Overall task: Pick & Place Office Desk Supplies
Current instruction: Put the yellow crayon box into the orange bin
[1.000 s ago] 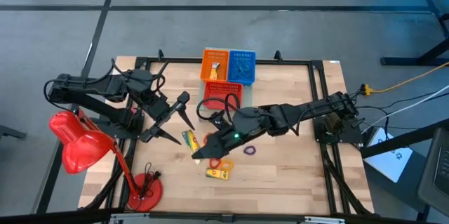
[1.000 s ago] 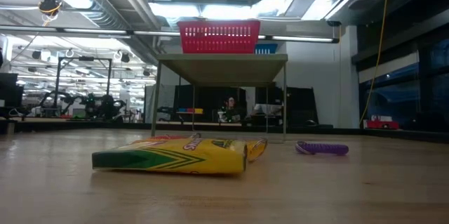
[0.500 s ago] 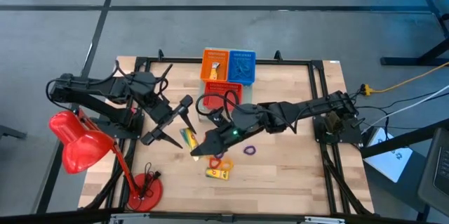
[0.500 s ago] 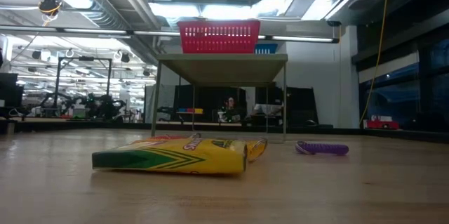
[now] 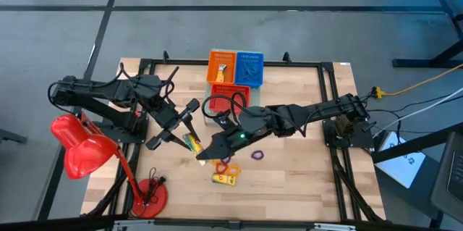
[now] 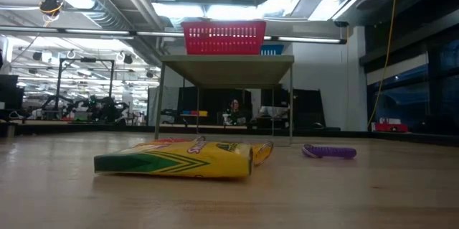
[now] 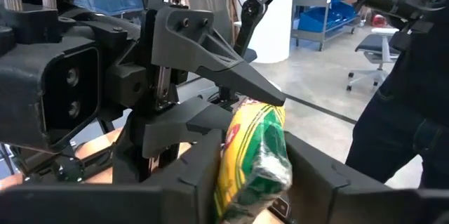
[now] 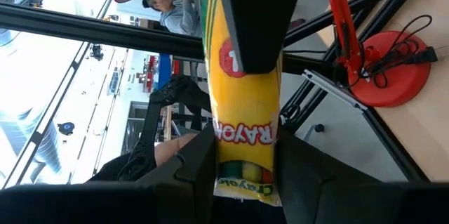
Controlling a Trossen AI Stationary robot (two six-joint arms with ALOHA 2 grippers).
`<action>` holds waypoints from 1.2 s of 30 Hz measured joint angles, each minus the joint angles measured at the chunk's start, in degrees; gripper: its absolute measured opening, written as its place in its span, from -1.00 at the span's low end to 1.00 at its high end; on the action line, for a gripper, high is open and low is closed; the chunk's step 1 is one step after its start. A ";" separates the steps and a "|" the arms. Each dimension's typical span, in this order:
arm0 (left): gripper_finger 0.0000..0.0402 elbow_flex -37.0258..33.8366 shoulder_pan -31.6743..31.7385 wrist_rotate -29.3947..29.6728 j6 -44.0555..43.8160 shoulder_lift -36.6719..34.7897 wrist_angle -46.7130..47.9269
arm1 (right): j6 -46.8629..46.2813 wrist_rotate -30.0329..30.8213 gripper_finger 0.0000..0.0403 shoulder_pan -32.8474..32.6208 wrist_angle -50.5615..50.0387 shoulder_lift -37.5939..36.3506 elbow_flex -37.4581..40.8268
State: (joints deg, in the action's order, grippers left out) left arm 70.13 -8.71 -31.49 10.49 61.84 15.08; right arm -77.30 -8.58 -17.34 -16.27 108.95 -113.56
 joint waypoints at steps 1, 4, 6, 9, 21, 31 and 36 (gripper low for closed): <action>-0.39 0.00 0.00 -0.01 -0.02 0.00 0.04 | 0.00 0.00 -0.38 0.00 0.00 0.00 0.00; -0.54 0.00 0.00 0.05 -0.08 0.00 0.16 | 0.43 0.01 -0.38 0.00 0.00 0.00 0.00; -0.62 0.00 0.00 0.05 -0.44 -0.01 0.26 | 0.81 0.00 -0.38 0.00 0.00 0.00 0.00; -0.69 0.05 0.10 -0.03 -0.64 -0.05 0.88 | 0.91 -0.02 -0.35 0.00 0.75 0.00 0.05; -0.67 0.04 1.18 0.49 0.69 -1.89 4.44 | 1.07 1.94 0.22 -0.92 -1.27 -0.02 0.09; -0.67 0.05 6.44 0.02 2.81 -1.97 9.80 | 1.03 3.88 0.51 -2.03 -2.74 -0.03 0.08; -0.67 -0.04 10.27 0.74 4.64 -1.86 13.75 | -0.74 4.96 0.50 -4.07 -3.90 -0.10 0.00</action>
State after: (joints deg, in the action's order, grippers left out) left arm 70.08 1.56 -30.75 15.14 59.99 28.83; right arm -78.04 -3.62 -21.42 -20.17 108.84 -113.56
